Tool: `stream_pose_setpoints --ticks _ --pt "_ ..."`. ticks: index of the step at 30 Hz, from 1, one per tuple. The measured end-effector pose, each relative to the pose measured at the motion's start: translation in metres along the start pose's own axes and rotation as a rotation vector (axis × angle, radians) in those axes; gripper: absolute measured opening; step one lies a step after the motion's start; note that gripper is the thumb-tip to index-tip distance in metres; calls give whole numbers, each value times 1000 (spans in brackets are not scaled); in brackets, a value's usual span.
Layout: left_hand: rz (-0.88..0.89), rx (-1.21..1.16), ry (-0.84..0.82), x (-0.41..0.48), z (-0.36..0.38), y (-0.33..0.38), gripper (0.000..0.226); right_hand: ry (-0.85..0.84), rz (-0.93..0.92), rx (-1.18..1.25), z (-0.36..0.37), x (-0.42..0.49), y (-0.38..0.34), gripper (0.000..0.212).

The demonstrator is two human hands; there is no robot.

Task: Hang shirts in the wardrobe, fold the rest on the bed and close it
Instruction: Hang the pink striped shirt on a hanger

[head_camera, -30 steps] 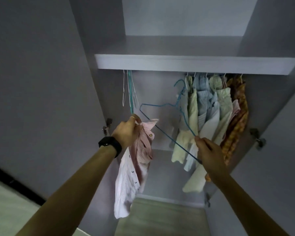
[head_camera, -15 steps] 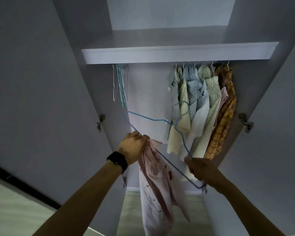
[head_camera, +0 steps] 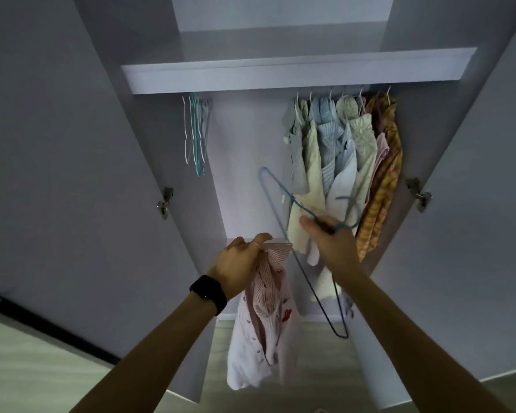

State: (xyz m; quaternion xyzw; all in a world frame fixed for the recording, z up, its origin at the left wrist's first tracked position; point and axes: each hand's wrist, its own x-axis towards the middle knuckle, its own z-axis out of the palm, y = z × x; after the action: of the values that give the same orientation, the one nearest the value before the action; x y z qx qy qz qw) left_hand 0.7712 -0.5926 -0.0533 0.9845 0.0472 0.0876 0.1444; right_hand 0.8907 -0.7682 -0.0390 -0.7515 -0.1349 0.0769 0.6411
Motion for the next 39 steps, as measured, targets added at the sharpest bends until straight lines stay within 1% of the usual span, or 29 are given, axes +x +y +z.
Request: stream_pose_setpoints --ticks 1,2,4,5,7,9,10,12,14,15,17,19,20,22,23,24,26,27,28,29,32,35,37,39 --pt "-19 -36 -4 1 -2 0 34 -57 -55 -38 5 -12 4 26" --pt "-39 -60 -17 3 -6 0 31 -151 -103 -93 11 -22 10 28" --pt "-81 -138 -50 8 -13 2 31 -322 -209 -179 22 -32 25 29" --pt "-92 -182 -57 9 -17 2 30 -361 -257 -204 28 -32 30 23" --pt "-76 -185 -81 10 -26 -1 31 -315 -273 -260 32 -27 38 1" --pt "-50 -1 -130 10 -39 -18 38 -124 -333 -335 26 -15 42 13" --pt "-72 112 -159 9 -46 -31 41 -21 -320 -335 18 -8 46 14" --pt "-185 264 -193 4 -65 -63 37 107 -202 -306 -1 12 50 12" --pt "-309 320 -201 -3 -85 -93 30 145 -69 -335 -23 34 54 11" --pt "-356 329 -199 -5 -94 -104 28 146 -62 -401 -32 43 56 11" --pt "-418 311 -181 -6 -104 -118 26 120 -113 -509 -38 50 53 12" --pt "-460 223 -133 -2 -108 -121 27 78 -149 -568 -36 53 46 16" --pt "-486 111 -102 0 -109 -122 23 57 -128 -583 -34 54 43 16" --pt "-548 -239 -84 2 -113 -121 13 25 -52 -614 -34 59 40 19" --pt "-553 -389 -103 3 -116 -118 12 23 -20 -634 -36 61 41 21" --pt "-545 -485 -118 5 -119 -115 11 16 -6 -658 -38 62 42 23" --pt "-542 -590 -126 12 -125 -109 9 -4 -23 -706 -40 60 44 24" --pt "-542 -625 -129 17 -128 -106 14 -23 -29 -716 -41 57 44 18" --pt "-549 -654 -132 22 -130 -102 19 -36 -27 -710 -42 55 43 12" --pt "-563 -669 -138 27 -131 -99 22 -43 -18 -687 -42 53 41 11" --pt "-592 -691 -150 41 -130 -89 21 -32 -8 -562 -42 44 32 30" --pt "-628 -721 -104 55 -122 -78 11 8 -71 -284 -42 26 18 24" --pt "-651 -739 -74 63 -116 -73 12 -43 -101 -134 -43 13 10 30" --pt "-662 -732 -47 69 -112 -71 13 -135 -85 -88 -44 0 3 31"
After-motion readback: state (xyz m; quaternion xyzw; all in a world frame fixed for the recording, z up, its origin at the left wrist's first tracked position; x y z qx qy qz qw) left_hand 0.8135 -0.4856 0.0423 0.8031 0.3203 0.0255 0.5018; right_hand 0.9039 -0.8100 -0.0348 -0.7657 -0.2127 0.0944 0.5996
